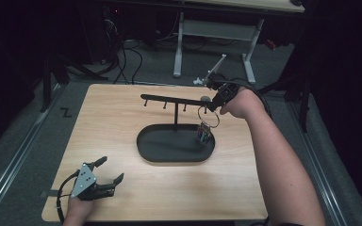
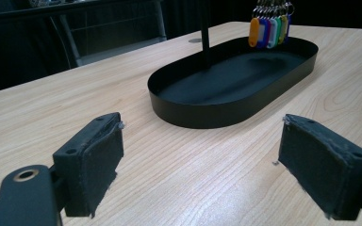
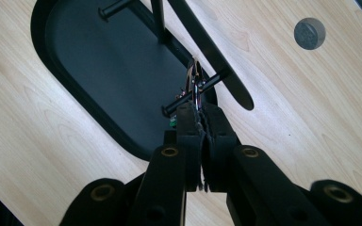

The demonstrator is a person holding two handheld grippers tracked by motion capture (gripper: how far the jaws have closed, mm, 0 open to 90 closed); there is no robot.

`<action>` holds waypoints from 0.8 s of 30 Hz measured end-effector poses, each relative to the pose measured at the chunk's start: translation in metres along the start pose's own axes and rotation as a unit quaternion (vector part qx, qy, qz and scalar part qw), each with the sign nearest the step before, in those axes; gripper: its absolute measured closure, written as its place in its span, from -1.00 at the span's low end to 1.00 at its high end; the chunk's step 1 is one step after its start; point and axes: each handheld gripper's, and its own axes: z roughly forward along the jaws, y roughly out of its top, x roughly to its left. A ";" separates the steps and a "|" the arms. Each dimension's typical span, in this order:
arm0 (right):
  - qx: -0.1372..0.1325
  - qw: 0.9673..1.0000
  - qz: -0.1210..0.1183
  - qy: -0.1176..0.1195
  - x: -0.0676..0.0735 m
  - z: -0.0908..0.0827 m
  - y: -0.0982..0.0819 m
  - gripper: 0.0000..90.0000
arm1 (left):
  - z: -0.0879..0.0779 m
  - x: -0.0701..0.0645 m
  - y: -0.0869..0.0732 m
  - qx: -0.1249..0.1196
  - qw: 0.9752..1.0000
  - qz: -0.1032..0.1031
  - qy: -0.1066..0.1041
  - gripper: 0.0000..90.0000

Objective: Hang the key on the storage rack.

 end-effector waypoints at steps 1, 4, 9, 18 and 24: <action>0.001 1.000 0.005 0.001 0.000 0.001 0.001 0.94 | 0.000 0.000 0.000 0.000 1.000 0.000 0.000 -0.67; -0.006 1.000 0.000 0.002 -0.002 0.004 0.003 0.94 | 0.000 0.000 0.000 0.000 1.000 -0.001 -0.001 -0.67; -0.010 1.000 0.012 0.005 0.000 0.006 0.005 0.93 | 0.000 0.000 0.000 -0.001 1.000 -0.002 -0.002 -0.67; -0.031 0.999 0.012 0.002 0.004 -0.005 0.004 0.75 | 0.001 0.000 0.000 0.001 1.000 0.002 0.000 -0.67; -0.048 0.998 0.030 0.010 0.007 -0.004 -0.004 0.26 | 0.002 0.000 0.000 0.005 1.000 0.003 -0.001 -0.67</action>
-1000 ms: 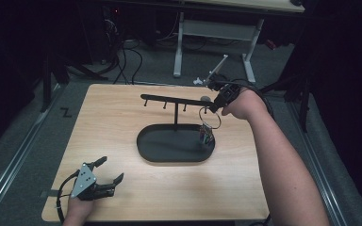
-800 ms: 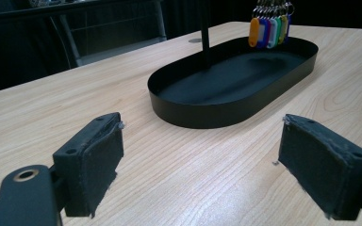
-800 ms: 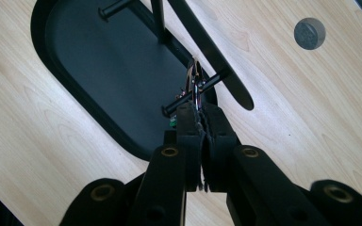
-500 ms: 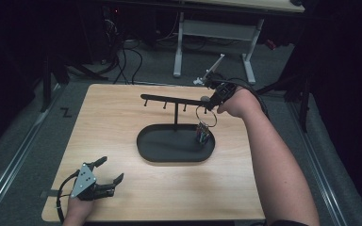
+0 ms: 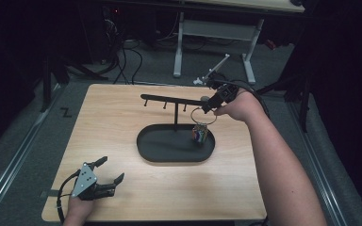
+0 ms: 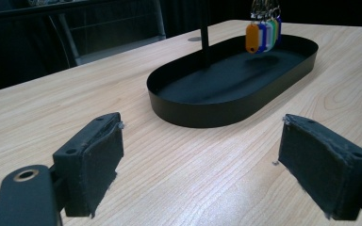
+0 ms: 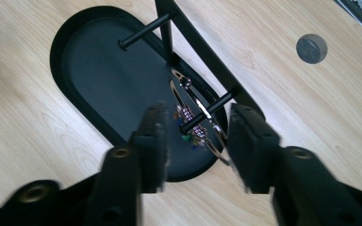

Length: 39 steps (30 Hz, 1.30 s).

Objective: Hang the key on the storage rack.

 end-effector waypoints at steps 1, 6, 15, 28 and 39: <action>0.002 1.000 0.004 -0.001 0.001 0.000 -0.001 0.18 | 0.000 0.000 0.000 0.000 1.000 0.000 0.000 -0.67; 0.007 1.000 0.012 0.001 0.004 0.003 -0.005 -0.21 | 0.000 0.000 0.000 0.002 1.000 0.002 0.000 -0.67; -0.017 1.000 0.024 -0.011 0.007 0.004 -0.008 -0.62 | 0.000 -0.001 0.000 0.001 1.000 0.002 0.000 -0.67; 0.002 0.999 0.032 -0.040 0.001 0.014 -0.026 -0.67 | 0.000 -0.001 0.000 0.003 1.000 0.004 -0.002 -0.67; 0.002 0.998 0.039 -0.043 -0.005 0.022 -0.047 -0.72 | 0.000 -0.001 0.000 0.003 1.000 0.004 -0.002 -0.67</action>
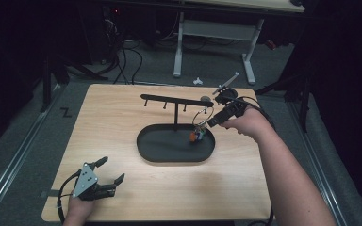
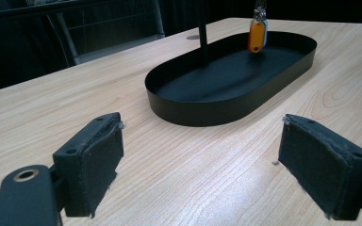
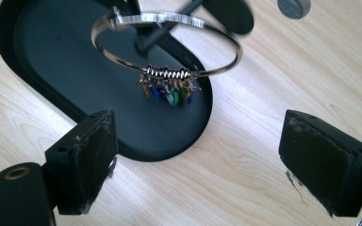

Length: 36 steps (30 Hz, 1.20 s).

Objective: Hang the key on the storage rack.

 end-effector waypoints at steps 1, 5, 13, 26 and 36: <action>-0.001 1.000 0.000 0.000 0.000 0.001 -0.003 -0.72 | 0.000 0.000 0.000 0.000 1.000 0.000 0.000 -0.67; -0.011 1.000 -0.004 -0.004 0.001 0.003 -0.015 -0.73 | 0.000 0.000 0.000 0.000 1.000 0.000 0.000 -0.67; -0.041 0.999 -0.010 -0.008 0.014 0.016 -0.052 -0.75 | 0.000 0.000 0.000 0.001 1.000 -0.001 0.001 -0.67; -0.142 0.990 0.002 -0.020 0.041 0.072 -0.139 -0.83 | 0.001 0.000 0.000 0.002 1.000 0.000 0.000 -0.67; -0.256 0.964 0.068 -0.015 0.067 0.110 -0.219 -0.71 | 0.002 -0.001 0.001 0.006 1.000 0.000 0.005 -0.67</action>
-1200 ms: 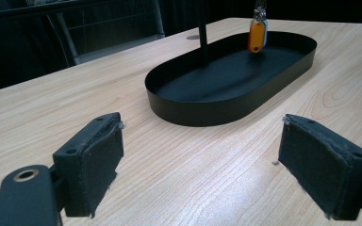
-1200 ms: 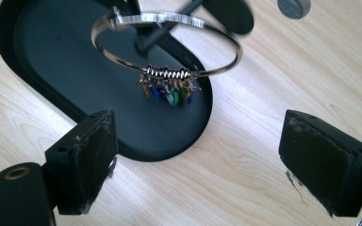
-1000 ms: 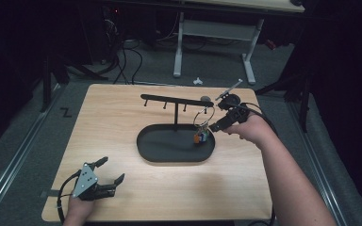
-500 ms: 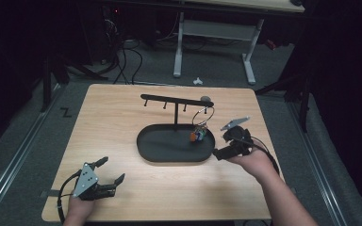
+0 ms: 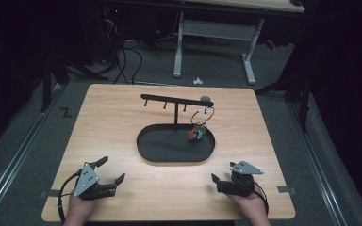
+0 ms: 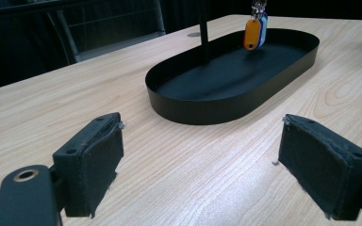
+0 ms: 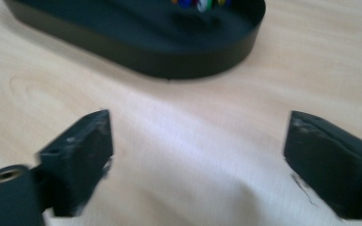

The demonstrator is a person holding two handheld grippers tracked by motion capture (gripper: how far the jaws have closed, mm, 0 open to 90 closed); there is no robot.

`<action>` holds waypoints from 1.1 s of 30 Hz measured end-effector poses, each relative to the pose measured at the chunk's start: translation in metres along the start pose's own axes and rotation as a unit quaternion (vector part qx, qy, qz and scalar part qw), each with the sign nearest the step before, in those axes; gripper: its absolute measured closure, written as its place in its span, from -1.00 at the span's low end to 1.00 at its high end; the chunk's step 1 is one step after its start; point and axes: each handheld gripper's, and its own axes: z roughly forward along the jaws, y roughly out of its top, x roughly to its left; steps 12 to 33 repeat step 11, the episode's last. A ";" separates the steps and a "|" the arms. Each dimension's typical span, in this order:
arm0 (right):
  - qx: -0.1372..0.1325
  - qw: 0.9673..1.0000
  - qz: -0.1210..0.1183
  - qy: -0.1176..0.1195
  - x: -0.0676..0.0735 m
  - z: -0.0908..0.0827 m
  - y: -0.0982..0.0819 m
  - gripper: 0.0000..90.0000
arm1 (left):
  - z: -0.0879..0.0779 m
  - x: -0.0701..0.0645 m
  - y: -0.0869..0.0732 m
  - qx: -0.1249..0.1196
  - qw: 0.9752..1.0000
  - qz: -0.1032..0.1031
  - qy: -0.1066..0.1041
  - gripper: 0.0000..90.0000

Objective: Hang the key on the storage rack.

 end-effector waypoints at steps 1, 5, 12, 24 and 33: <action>0.006 1.000 -0.001 0.014 -0.001 0.000 -0.001 -0.74 | 0.000 0.000 0.000 0.000 1.000 0.002 -0.001 -0.67; 0.020 1.000 0.019 0.002 -0.007 0.004 -0.002 -0.73 | 0.000 0.000 0.000 0.001 1.000 0.000 0.002 -0.67; 0.023 1.000 0.021 -0.002 -0.004 0.005 -0.001 -0.73 | -0.001 0.000 0.000 -0.003 1.000 0.002 -0.002 -0.67; 0.023 1.000 0.021 -0.002 -0.004 0.005 -0.001 -0.73 | -0.001 0.000 0.000 -0.003 1.000 0.002 -0.002 -0.67; 0.023 1.000 0.021 -0.002 -0.004 0.005 -0.001 -0.73 | -0.001 0.000 0.000 -0.003 1.000 0.002 -0.002 -0.67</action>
